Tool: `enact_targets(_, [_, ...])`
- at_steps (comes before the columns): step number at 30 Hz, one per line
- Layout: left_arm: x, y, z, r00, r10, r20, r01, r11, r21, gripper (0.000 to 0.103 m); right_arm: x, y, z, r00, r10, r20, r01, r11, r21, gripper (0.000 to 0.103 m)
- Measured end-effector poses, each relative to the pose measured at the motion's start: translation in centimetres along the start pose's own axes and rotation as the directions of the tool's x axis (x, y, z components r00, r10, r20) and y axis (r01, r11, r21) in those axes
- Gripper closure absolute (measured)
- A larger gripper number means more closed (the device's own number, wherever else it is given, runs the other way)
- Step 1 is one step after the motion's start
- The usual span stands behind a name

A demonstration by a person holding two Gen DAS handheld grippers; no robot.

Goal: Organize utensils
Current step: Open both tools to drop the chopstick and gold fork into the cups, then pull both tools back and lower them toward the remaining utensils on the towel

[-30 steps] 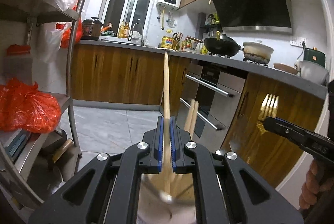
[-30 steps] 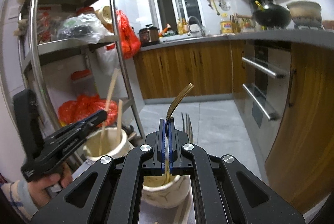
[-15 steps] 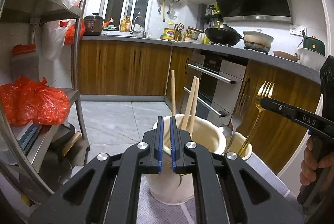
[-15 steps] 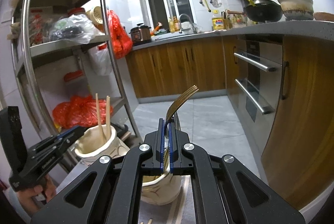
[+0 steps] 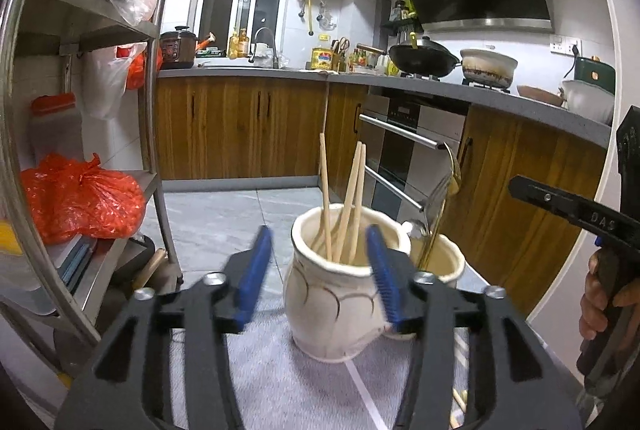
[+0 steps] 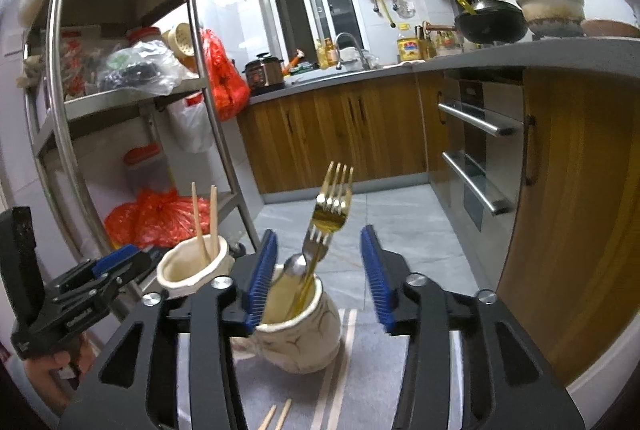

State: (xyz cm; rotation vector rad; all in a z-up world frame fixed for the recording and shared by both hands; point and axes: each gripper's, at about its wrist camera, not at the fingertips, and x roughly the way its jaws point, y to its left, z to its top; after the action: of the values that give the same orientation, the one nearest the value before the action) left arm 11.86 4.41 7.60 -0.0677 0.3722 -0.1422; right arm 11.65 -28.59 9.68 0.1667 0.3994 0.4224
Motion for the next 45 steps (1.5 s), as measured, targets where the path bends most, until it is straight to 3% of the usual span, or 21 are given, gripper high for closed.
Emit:
enact_targets(4, [-1.3, -0.2, -0.6, 0.999, -0.014, -0.03, 0.014, 1.0, 0.004, 0.026, -1.4, -0.2, -0.8, 1.0, 0.005, -0.016, -0.005, 1.0, -0.001, 0.026])
enact_targets(6, [-1.9, -0.4, -0.8, 0.999, -0.014, -0.036, 0.014, 1.0, 0.012, 0.018, -2.2, -0.2, -1.1, 1.0, 0.014, -0.018, -0.014, 1.0, -0.005, 0.008])
enact_targets(8, [-2.6, -0.7, -1.0, 0.999, -0.012, -0.04, 0.013, 1.0, 0.02, 0.011, -3.0, -0.1, -1.3, 1.0, 0.006, -0.011, -0.007, 1.0, -0.011, 0.006])
enact_targets(10, [-3.4, -0.9, -1.3, 0.999, -0.012, -0.047, 0.013, 1.0, 0.021, 0.006, -3.7, 0.0, -1.6, 1.0, -0.012, -0.023, 0.012, 1.0, -0.014, 0.005])
enact_targets(24, [-6.6, -2.7, -4.6, 0.986, -0.045, -0.162, 0.052, 0.998, 0.043, 0.006, -6.5, -0.6, -5.2, 0.985, -0.083, -0.149, 0.078, 0.996, -0.038, 0.005])
enact_targets(32, [-6.5, -4.0, -7.1, 0.97, -0.05, -0.238, 0.07, 0.995, 0.074, 0.006, -6.1, 0.0, -8.7, 0.958, -0.112, -0.263, 0.089, 0.991, -0.098, 0.005])
enact_targets(45, [-4.7, -7.0, -10.8, 0.925, -0.089, -0.37, 0.123, 0.99, 0.07, 0.006, -5.4, 0.3, -13.1, 0.903, -0.139, -0.407, 0.09, 0.986, -0.138, 0.006])
